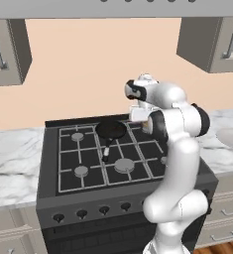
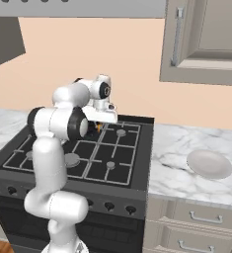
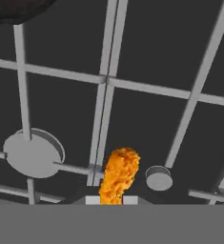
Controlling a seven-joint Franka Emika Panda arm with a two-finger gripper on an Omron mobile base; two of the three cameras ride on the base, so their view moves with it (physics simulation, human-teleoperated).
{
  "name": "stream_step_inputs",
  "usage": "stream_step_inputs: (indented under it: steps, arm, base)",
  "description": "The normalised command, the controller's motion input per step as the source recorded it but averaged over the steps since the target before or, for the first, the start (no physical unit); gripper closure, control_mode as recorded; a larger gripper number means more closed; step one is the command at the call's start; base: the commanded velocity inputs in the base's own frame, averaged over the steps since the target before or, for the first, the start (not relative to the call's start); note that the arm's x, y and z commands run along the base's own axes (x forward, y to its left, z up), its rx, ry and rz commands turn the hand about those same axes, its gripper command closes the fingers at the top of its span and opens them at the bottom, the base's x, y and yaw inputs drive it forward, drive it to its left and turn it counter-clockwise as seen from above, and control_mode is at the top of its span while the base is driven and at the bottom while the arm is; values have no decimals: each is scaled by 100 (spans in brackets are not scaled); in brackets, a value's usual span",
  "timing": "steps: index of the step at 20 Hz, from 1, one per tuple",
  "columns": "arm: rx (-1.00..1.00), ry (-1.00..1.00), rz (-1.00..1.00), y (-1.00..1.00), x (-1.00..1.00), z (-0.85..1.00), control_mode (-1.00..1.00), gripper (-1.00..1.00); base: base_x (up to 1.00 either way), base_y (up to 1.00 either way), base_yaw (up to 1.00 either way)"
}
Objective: Place the shrimp on the plate and place the cucumber on the same plate.
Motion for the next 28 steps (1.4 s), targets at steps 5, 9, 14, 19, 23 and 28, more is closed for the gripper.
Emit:
stream_step_inputs:
  steps: [5, 9, 14, 19, 23, 28]
  arm:
    - [-4, -18, -5, -35, -100, 40, -100, 100]
    - [0, -12, -5, -15, -100, 59, -100, 100]
    - [0, -13, -1, -24, -100, 49, -100, 100]
    - [0, 0, 0, -11, -74, 13, -100, 100]
    - [0, 0, 0, 0, -52, 10, -100, 100]
    - [0, 1, 0, 0, -38, 2, -100, 100]
  base:
    - [0, 0, 0]
    - [0, 0, 0]
    - [0, 0, 0]
    - [0, 0, 0]
    - [0, 0, 0]
    - [0, 0, 0]
